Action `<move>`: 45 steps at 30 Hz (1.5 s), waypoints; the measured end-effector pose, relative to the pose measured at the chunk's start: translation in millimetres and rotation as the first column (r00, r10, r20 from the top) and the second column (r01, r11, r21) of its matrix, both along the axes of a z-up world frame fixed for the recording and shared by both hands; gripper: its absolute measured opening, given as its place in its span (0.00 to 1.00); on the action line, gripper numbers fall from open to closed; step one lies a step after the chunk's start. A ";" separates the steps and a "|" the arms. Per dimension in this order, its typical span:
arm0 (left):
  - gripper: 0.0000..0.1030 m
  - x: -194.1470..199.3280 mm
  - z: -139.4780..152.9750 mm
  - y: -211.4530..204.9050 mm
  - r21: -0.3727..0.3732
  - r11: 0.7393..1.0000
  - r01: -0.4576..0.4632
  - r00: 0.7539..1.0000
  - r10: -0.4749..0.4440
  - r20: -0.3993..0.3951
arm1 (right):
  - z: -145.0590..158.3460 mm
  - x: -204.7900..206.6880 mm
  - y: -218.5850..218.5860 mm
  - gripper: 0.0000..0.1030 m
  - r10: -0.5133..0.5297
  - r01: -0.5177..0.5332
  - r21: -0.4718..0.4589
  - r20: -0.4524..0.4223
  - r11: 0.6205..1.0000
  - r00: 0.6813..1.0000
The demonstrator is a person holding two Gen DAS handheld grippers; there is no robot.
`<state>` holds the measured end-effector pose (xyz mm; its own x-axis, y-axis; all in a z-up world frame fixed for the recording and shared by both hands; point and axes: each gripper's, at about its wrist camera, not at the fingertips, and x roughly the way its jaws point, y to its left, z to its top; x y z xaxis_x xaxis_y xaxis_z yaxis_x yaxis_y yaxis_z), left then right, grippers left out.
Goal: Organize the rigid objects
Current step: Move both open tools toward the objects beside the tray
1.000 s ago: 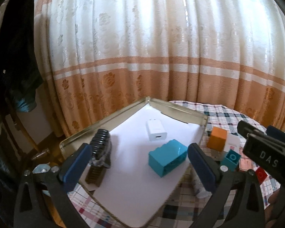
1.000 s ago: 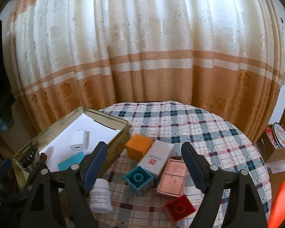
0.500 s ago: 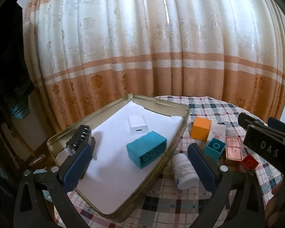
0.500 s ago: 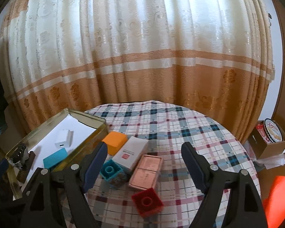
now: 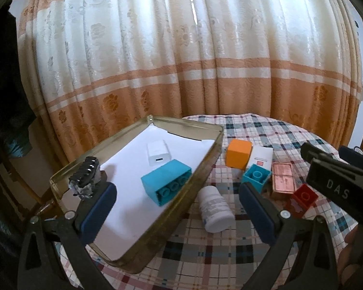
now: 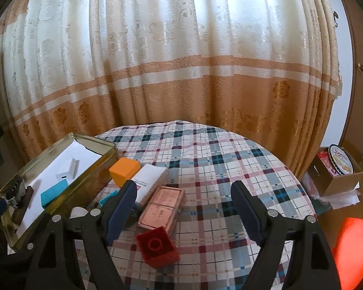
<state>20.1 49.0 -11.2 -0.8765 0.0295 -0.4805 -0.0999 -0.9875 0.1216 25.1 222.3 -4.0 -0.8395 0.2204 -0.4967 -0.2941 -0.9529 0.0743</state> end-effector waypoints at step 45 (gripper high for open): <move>0.91 -35.9 -41.5 73.8 -0.029 0.994 -0.102 0.909 0.105 0.403 | -11.0 32.0 65.6 0.80 -0.107 0.107 -0.148 0.006 0.983 0.994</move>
